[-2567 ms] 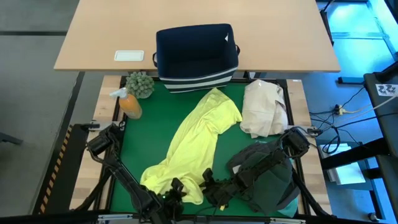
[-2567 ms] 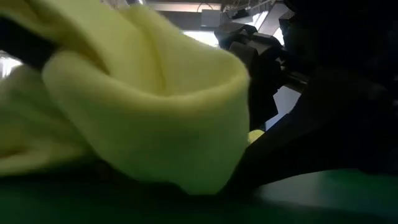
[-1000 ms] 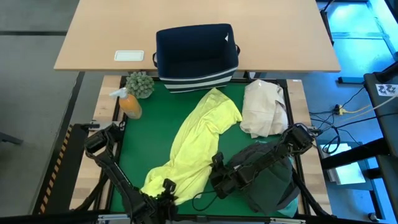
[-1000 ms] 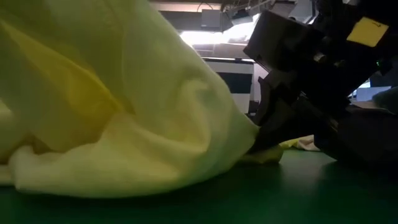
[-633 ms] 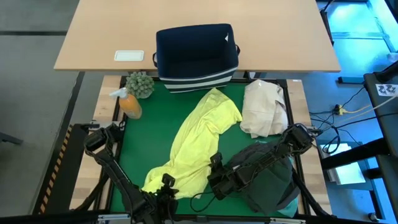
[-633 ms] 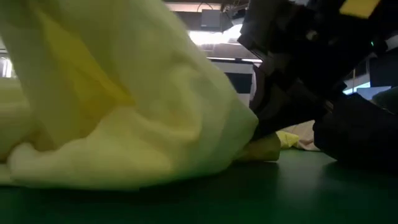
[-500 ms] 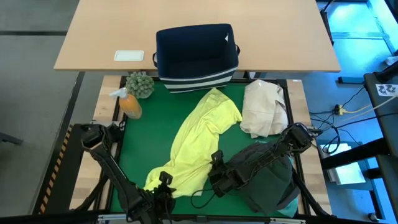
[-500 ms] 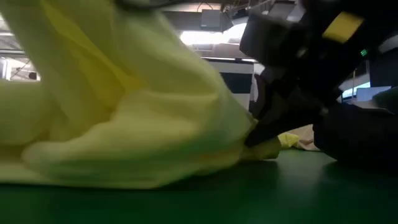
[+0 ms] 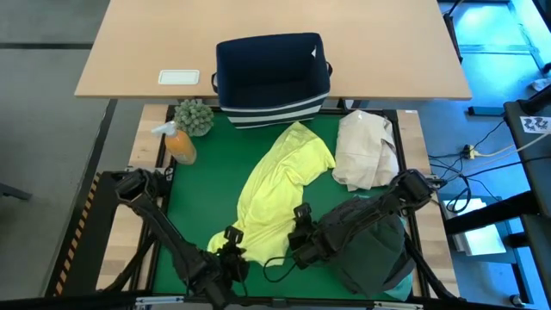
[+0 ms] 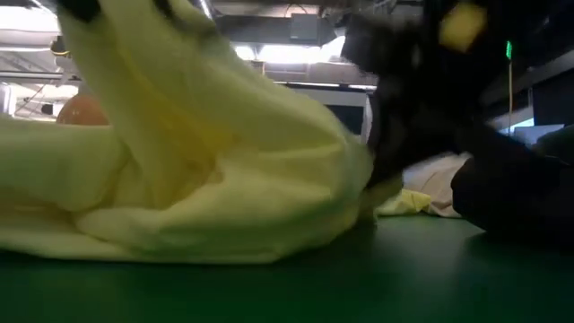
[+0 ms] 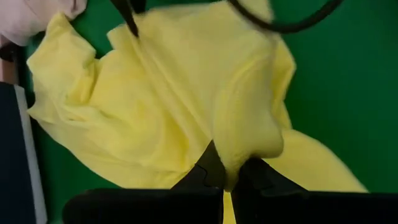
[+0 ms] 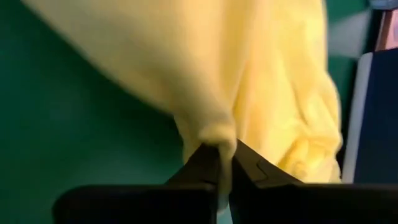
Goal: Fold laundry
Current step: Fold the yellow shirt on the table
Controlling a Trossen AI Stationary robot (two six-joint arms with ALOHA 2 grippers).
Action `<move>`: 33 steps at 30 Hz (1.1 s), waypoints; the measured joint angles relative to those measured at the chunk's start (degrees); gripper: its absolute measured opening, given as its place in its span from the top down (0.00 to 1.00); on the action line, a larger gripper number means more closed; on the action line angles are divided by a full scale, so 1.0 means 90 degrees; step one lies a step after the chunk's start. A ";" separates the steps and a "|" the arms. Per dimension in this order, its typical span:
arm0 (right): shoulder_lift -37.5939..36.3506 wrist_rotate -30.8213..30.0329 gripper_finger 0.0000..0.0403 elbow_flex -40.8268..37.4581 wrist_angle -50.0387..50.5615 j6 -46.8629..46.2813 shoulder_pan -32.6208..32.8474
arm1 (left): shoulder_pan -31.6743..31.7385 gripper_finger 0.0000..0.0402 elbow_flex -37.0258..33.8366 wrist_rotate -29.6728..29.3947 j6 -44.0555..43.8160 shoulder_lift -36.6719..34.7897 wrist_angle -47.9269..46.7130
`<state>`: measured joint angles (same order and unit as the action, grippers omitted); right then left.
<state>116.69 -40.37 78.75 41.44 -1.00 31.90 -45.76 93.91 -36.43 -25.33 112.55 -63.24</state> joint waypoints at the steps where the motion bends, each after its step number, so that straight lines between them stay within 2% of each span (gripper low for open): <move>1: -0.0020 -0.0003 0.96 0.0162 0.0155 -0.0042 0.0009 | 0.0065 1.00 0.0000 0.0026 0.0028 0.0000 0.0002; 10: -0.0132 -0.0032 0.89 0.1400 0.1133 -0.0073 0.0408 | 0.0489 1.00 0.0000 0.0284 0.0221 0.0000 0.0045; 16: -0.0435 -0.0237 0.80 0.1675 0.1250 -0.0040 0.0738 | 0.0708 1.00 0.0000 0.0448 0.0607 0.0000 0.0237; 20: -0.0567 -0.0096 0.75 0.1680 0.0449 0.0232 0.0852 | 0.0851 1.00 0.0000 0.0628 0.0981 0.0000 0.0433; 24: -0.0454 0.0904 0.72 0.1668 -0.0889 0.0818 0.0805 | 0.1085 1.00 0.0000 0.0678 0.1262 0.0000 0.0574; 26: -0.0288 0.1180 0.72 0.1668 -0.1317 0.0880 0.0743 | 0.1224 1.00 0.0000 0.0681 0.1274 0.0000 0.0660; 30: 0.0058 0.1106 0.72 0.1643 -0.1602 0.0795 0.0733 | 0.1459 1.00 0.0000 0.0741 0.1366 0.0000 0.0810; 33: 0.0206 0.0991 0.72 0.1651 -0.1918 0.0778 0.0752 | 0.1662 1.00 0.0000 0.1069 0.1375 0.0000 0.0852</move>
<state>118.54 -31.45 93.60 24.18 6.00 38.67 -30.80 93.91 -26.81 -12.95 112.55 -55.57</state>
